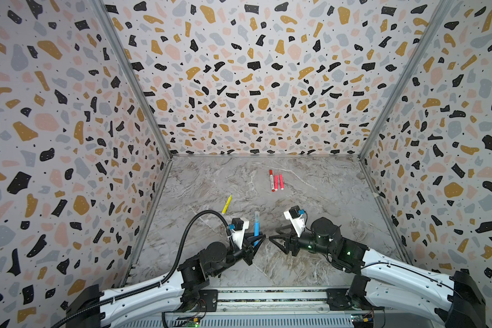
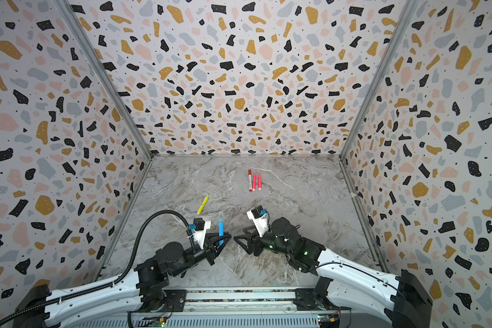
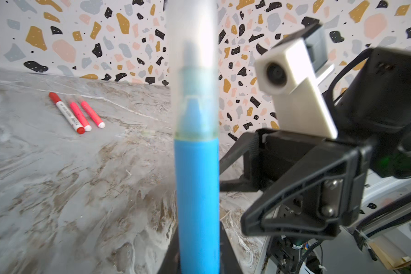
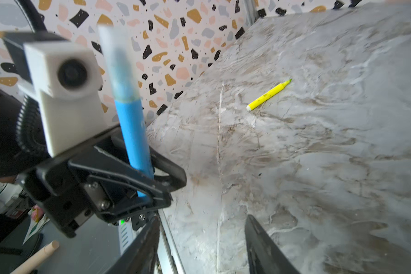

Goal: Insert the pens into the pen caps
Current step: 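Grasp the capped blue highlighter with the right gripper below the left gripper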

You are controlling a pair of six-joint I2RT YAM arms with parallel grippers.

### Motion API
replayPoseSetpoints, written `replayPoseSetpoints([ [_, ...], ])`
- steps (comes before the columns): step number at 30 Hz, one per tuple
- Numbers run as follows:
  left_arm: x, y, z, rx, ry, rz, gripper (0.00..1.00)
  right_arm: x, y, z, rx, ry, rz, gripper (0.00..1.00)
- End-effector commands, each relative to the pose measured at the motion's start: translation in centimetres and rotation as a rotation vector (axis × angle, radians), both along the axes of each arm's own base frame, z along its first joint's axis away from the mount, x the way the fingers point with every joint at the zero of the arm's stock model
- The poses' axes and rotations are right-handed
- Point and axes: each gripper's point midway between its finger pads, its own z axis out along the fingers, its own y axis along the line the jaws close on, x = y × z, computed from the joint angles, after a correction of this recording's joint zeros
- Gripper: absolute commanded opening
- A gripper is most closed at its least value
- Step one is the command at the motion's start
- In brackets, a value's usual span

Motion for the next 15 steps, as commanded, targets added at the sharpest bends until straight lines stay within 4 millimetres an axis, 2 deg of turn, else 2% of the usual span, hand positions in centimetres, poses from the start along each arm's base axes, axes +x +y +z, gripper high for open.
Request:
replayPoseSetpoints([
  [1,-0.7,-0.7,2.0,-0.095,-0.024,-0.056,0.00,-0.9,0.8,2.2,0.086,-0.018,0.068,0.56],
  [15,-0.9,-0.8,1.3,-0.095,-0.006,-0.071,0.00,0.3,3.2,6.4,0.136,-0.099,0.101,0.55],
])
